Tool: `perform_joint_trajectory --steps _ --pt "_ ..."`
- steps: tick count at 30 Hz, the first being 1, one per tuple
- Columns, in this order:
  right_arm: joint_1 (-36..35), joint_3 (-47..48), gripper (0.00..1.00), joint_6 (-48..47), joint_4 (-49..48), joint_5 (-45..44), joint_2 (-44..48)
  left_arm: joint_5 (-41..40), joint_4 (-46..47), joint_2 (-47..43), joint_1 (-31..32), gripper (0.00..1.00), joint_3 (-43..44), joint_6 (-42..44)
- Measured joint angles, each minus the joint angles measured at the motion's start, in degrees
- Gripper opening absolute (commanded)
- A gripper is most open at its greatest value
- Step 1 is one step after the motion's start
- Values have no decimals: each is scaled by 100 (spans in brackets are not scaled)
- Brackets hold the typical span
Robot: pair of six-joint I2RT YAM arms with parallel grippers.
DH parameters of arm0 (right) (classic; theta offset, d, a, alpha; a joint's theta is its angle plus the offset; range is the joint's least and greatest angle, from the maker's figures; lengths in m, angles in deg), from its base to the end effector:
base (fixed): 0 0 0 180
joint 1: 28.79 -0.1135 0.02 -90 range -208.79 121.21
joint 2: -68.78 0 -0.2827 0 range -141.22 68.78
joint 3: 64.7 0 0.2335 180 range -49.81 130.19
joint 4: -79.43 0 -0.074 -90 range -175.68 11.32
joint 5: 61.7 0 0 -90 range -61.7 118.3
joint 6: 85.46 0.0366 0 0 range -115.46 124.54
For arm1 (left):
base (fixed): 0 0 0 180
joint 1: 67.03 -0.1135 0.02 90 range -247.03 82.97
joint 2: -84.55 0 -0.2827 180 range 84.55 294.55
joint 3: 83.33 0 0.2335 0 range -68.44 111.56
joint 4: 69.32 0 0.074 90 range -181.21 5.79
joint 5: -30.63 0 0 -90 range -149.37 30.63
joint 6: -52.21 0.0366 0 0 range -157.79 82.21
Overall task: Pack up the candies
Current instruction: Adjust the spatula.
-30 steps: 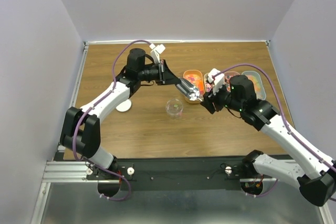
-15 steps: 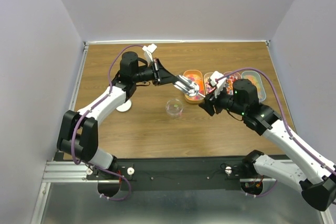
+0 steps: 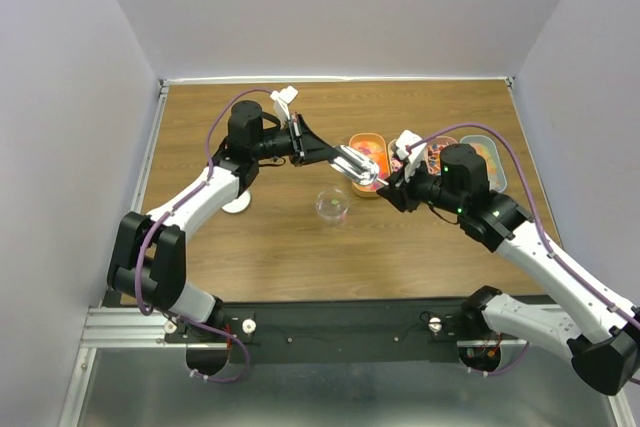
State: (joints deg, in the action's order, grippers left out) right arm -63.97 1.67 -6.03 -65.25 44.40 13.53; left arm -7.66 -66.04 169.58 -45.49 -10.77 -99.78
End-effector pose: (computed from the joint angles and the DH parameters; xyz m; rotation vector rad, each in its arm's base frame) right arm 0.1474 0.1164 0.3461 -0.9509 1.7806 0.5549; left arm 0.2861 -0.1438 0.3293 0.0786 2.0553 -1.7653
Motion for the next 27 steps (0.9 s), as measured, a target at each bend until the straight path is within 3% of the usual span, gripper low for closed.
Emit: perform_joint_trajectory --steps 3,10,15,17,18,22,25,27 --pt "0 13 30 0 -37 28 -7 0 0 -20 0 0 -37 -7" --pt "0 13 23 4 -92 140 -33 0 2 -28 0 0 -50 -22" --pt "0 13 1 48 -107 221 -48 0 15 -28 9 0 -101 -46" --pt "0 13 1 24 -107 243 -55 -2 9 -28 11 0 -127 -90" --pt "0 13 1 17 -105 245 -52 -2 -9 -28 11 4 -140 -120" --pt "0 13 1 55 -103 267 -52 -7 -20 -28 11 38 -166 -142" --pt "0 13 1 212 -101 269 -52 -9 -44 -28 22 55 -146 -46" --pt "0 13 1 352 -94 264 -52 -35 -168 -11 2 60 -31 85"
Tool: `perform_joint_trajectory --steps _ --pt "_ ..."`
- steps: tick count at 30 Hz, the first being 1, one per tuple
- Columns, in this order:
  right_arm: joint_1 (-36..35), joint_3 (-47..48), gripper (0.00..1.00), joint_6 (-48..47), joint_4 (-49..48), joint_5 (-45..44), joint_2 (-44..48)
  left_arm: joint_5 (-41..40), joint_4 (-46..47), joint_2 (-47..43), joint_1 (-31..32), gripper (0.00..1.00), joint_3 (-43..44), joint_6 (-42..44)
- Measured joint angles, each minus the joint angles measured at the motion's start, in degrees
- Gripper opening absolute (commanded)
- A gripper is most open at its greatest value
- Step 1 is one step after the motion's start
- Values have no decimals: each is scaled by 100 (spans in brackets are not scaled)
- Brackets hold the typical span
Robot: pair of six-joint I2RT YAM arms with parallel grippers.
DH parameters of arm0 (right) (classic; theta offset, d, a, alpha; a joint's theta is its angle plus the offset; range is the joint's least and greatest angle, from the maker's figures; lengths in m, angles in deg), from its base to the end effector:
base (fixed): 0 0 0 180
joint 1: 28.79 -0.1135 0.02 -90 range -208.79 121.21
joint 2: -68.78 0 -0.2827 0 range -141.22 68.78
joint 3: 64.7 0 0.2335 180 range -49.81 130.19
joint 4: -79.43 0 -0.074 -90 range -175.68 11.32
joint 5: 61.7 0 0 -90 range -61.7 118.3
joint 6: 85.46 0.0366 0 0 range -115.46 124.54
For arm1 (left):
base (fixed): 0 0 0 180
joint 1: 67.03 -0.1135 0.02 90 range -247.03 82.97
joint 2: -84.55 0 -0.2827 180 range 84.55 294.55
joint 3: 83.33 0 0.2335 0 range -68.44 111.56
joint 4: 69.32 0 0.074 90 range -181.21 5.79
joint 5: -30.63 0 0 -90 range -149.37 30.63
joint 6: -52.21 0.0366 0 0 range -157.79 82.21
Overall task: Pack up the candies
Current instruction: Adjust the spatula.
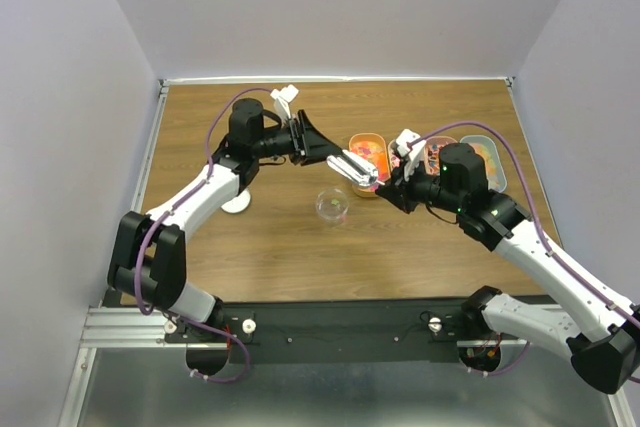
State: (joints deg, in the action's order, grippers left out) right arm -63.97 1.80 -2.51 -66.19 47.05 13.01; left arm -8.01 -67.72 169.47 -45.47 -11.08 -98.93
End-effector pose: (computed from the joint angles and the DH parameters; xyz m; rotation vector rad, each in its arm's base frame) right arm 0.1485 0.1190 0.3471 -0.9244 1.7928 0.6398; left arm 0.2851 -0.1434 0.3253 0.0657 2.0807 -1.7515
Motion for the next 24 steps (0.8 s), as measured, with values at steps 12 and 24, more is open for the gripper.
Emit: perform_joint_trajectory --steps 12,24 --pt "0 892 1 1526 1508 -835 -673 -2210 -1991 772 -219 65 2771 2452" --pt "0 1919 1 2500 3294 -1982 -2549 -3797 -2260 2879 350 39 3982 4538"
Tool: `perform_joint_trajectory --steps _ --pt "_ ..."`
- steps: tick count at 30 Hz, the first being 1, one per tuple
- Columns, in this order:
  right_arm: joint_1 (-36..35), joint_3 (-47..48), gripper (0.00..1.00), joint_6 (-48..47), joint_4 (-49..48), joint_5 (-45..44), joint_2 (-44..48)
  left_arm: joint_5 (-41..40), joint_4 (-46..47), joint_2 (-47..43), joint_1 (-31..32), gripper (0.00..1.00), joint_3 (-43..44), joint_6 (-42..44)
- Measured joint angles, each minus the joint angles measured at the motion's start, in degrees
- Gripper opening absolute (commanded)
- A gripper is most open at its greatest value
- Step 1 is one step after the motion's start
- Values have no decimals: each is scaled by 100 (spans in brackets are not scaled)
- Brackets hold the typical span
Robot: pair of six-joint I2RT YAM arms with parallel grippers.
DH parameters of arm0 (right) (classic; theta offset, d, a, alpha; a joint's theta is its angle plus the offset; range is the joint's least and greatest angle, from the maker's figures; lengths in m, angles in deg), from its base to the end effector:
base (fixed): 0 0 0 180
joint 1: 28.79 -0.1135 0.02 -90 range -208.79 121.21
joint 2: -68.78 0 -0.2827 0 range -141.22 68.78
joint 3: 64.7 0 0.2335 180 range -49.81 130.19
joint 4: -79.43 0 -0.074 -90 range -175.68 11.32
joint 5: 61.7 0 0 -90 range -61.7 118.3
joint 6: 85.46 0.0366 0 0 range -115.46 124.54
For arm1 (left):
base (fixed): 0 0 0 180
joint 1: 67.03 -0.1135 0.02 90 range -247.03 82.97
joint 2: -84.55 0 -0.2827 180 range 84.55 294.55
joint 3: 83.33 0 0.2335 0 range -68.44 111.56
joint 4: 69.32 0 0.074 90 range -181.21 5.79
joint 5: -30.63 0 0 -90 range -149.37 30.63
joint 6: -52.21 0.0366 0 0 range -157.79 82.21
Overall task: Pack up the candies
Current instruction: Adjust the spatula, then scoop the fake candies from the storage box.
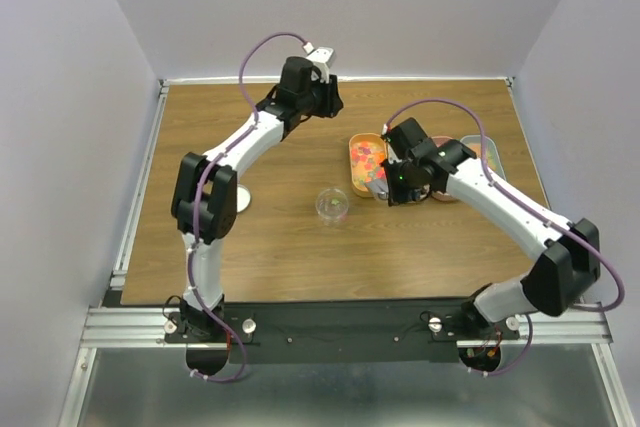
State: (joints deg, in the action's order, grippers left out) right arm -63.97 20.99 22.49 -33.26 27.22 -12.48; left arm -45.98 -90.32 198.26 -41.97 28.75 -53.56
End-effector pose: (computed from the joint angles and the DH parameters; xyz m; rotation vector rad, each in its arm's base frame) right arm 0.2131 0.1494 0.3125 -0.3980 2.6678 0.2682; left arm 0.4206 -0.2060 0.3235 0.3202 1.9947 -0.6899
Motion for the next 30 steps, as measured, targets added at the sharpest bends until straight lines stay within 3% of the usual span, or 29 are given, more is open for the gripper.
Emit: perform_joint_trajectory --steps 1,4,16,30 --pt "0 76 1 28 37 -48 -109 -15 4 111 26 33 59 52" --pt "0 439 1 70 166 -267 -529 -59 31 551 140 31 337 254" --pt "0 1078 1 -7 310 -601 -1685 2 203 1928 435 30 1423 348" --pt "0 1707 1 -258 389 -750 -2312 203 201 2774 466 28 1753 61"
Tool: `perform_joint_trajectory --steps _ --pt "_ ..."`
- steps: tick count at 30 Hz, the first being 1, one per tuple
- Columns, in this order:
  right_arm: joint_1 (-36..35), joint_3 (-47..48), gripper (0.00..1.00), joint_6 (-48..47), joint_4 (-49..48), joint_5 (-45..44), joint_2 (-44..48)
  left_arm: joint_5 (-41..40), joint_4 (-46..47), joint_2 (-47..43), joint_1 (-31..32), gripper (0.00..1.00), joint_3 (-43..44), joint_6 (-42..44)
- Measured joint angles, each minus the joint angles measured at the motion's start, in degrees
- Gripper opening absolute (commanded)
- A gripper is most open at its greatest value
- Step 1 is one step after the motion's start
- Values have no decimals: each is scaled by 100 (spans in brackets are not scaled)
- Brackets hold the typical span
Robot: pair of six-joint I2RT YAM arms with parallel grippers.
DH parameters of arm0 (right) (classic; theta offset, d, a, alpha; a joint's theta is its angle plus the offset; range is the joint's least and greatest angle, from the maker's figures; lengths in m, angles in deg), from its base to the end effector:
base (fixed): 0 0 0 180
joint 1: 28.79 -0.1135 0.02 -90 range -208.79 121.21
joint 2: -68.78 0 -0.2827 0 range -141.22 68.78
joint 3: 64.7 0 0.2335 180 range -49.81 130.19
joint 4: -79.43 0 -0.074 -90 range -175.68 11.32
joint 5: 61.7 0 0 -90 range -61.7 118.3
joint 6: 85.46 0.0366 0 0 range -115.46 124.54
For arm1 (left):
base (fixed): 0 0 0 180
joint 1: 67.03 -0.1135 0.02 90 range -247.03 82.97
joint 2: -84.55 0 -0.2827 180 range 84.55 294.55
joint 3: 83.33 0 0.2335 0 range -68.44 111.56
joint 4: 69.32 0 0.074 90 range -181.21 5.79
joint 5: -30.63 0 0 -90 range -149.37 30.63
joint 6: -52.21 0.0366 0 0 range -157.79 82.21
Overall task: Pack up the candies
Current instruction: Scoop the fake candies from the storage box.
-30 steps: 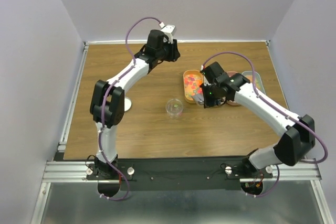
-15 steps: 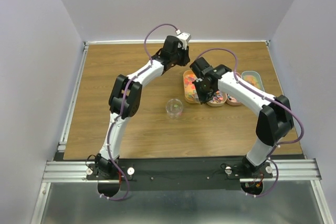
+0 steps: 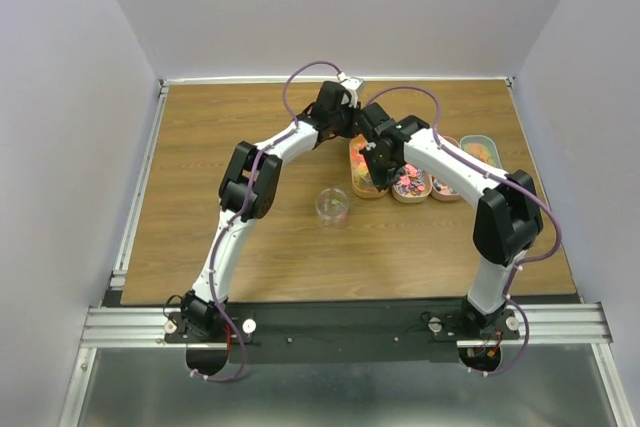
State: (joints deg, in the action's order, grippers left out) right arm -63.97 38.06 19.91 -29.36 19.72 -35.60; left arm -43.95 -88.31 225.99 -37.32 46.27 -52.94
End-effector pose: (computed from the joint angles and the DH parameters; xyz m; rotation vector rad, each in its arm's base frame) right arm 0.2942 0.2007 0.2755 -0.4516 2.7711 -0.0095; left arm 0.4845 -0.2877 0.1858 0.4409 2.1336 -0.7424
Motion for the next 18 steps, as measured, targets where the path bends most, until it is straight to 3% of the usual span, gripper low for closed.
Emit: perform_joint_trajectory --steps 3,4,8,18 --pt "0 50 1 -46 0 -4 -92 37 -2 11 -13 30 0 -68" --pt "0 68 1 -52 4 -11 -140 46 0 11 -11 36 0 -81" --pt "0 103 1 -101 4 -28 -177 55 4 11 -17 47 0 -131" --pt "0 103 1 -190 2 -76 -181 -151 -428 -234 -164 49 2 170"
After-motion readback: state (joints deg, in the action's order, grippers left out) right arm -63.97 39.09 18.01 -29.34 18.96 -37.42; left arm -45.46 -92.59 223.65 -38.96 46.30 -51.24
